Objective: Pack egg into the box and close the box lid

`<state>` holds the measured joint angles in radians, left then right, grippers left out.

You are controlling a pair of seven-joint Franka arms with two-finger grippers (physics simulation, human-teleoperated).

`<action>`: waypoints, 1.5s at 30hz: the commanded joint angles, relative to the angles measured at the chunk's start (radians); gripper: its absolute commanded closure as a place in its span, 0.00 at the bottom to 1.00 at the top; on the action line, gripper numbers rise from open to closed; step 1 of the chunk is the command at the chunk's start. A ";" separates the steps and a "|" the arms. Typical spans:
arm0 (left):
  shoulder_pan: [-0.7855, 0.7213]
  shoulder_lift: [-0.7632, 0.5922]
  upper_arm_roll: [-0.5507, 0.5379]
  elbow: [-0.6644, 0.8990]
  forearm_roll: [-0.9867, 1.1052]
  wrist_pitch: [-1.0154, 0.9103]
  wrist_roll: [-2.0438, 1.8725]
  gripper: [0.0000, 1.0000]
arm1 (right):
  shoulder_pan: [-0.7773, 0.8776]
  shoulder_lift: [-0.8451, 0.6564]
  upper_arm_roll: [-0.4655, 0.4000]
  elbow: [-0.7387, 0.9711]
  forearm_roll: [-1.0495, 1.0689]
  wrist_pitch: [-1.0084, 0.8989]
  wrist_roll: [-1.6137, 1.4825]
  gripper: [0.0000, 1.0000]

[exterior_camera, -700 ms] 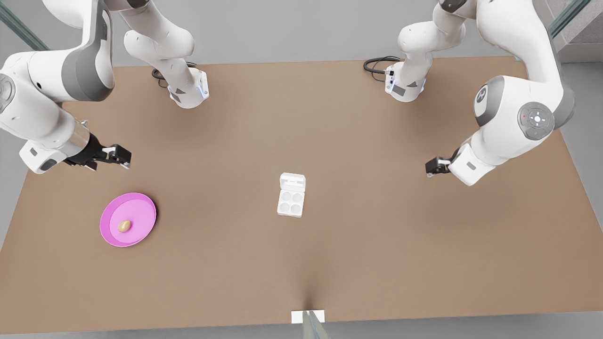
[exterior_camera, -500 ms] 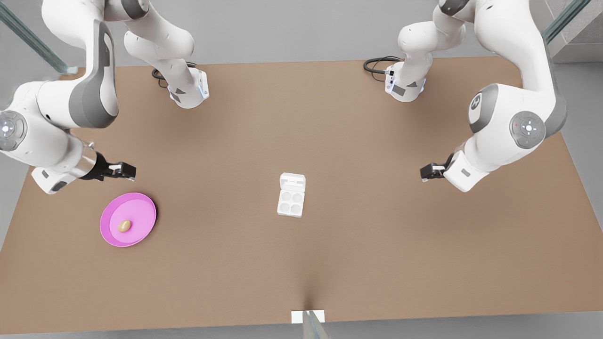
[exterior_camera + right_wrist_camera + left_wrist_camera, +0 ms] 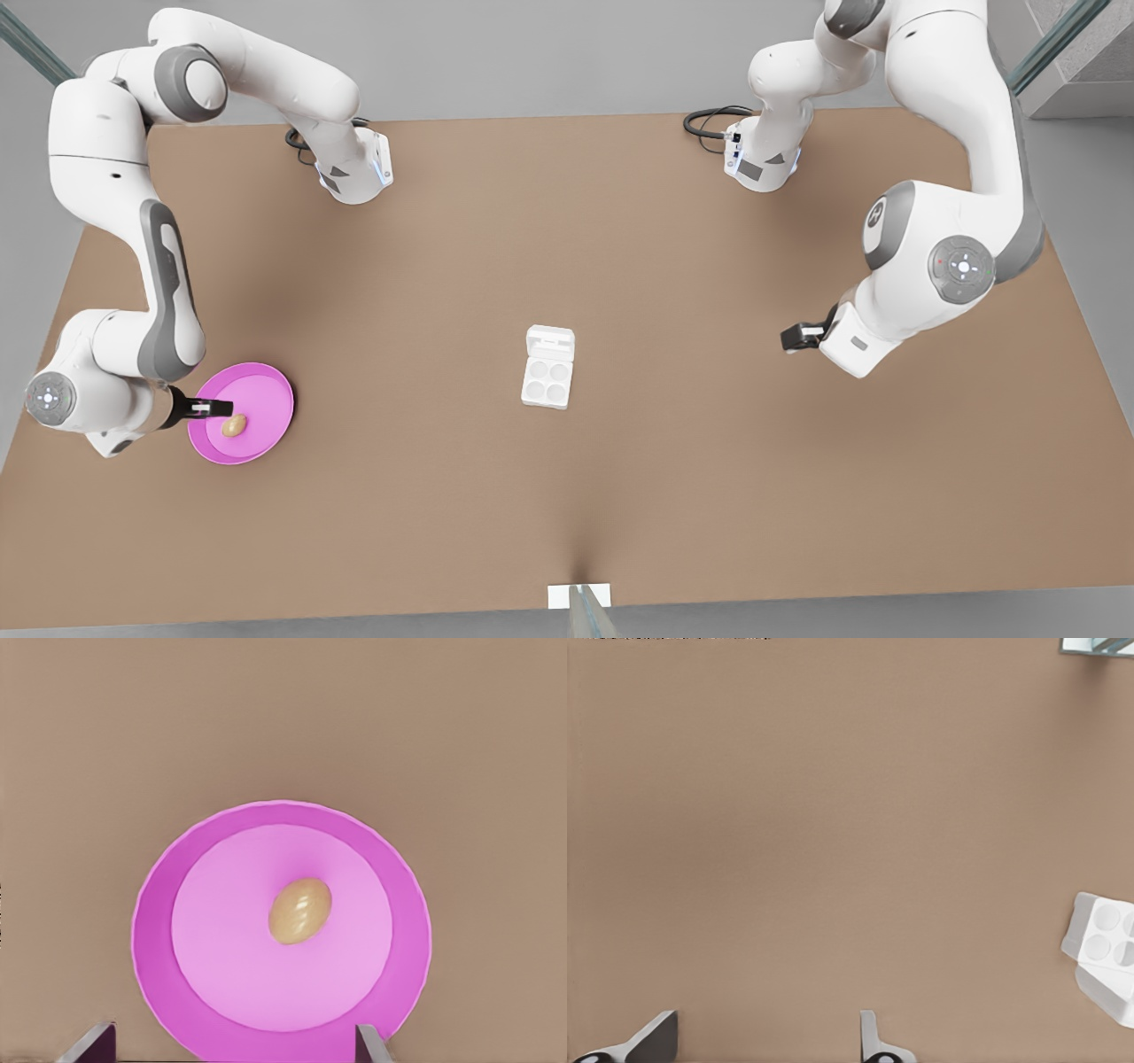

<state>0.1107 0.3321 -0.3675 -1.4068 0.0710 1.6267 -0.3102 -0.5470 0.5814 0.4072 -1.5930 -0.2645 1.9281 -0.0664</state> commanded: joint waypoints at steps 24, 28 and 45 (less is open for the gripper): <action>0.073 0.010 0.012 0.046 -0.054 -0.011 0.059 0.00 | -0.105 0.091 0.015 -0.160 -0.136 0.410 -0.021 0.00; 0.058 0.002 -0.007 0.049 0.036 -0.008 0.063 0.00 | -0.099 0.110 0.015 -0.156 -0.134 0.422 -0.019 0.00; -0.098 -0.002 -0.060 0.032 0.058 -0.116 0.054 0.00 | -0.110 0.169 0.012 -0.151 -0.159 0.463 -0.021 0.00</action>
<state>0.0125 0.3305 -0.4273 -1.3719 0.1277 1.5339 -0.2589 -0.6564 0.7516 0.4188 -1.7444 -0.4195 2.3833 -0.0874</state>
